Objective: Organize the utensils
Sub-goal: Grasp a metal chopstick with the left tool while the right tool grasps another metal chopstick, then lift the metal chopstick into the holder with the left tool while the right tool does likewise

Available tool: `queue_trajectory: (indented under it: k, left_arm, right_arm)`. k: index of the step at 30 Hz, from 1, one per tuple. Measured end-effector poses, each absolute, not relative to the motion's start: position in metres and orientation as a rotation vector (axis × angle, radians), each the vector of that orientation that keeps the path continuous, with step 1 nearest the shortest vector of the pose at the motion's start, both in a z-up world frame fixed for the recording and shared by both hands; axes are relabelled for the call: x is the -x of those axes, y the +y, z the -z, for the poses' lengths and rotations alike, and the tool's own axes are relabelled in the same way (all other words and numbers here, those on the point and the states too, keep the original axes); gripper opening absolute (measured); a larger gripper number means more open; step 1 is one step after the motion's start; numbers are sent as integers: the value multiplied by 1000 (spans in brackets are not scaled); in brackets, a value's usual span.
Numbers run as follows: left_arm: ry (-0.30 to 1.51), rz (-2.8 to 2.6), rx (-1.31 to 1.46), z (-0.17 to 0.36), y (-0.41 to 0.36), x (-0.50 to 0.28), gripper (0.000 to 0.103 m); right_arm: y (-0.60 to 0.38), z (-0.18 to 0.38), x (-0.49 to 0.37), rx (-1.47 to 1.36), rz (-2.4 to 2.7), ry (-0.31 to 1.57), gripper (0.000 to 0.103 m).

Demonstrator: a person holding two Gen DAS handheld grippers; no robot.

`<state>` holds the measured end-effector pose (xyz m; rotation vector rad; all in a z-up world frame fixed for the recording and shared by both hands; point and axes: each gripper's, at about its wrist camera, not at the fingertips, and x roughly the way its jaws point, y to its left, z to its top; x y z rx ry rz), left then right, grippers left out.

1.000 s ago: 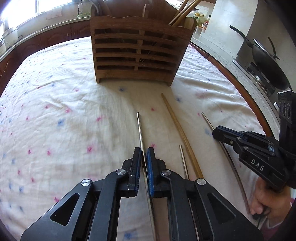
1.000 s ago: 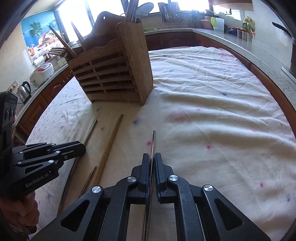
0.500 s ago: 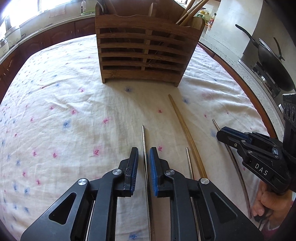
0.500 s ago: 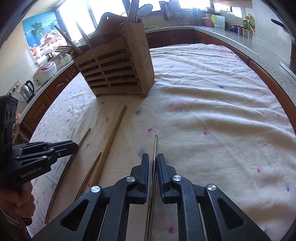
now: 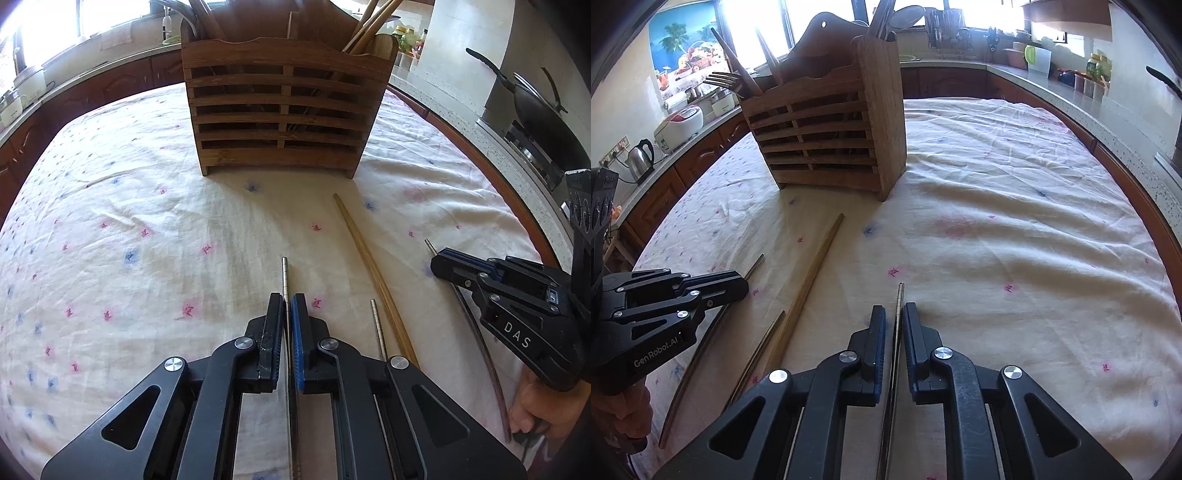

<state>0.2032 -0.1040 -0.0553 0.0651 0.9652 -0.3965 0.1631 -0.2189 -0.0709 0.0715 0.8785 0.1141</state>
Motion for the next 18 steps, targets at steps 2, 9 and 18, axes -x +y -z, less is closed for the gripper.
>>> queue_trajectory:
  k: [2,9,18]
  left_arm:
    - [965,405,-36,52,-97,-200,4]
    - [883,425,67,16,-68,-175,4]
    - [755,451,164,-37,-40,-143,4]
  right_arm:
    - [-222,70,-162,-97,-118,879,6]
    - [-225,42,-139,-184,-153,803,5]
    - [-221,-14,-103,-227,-198,654,5]
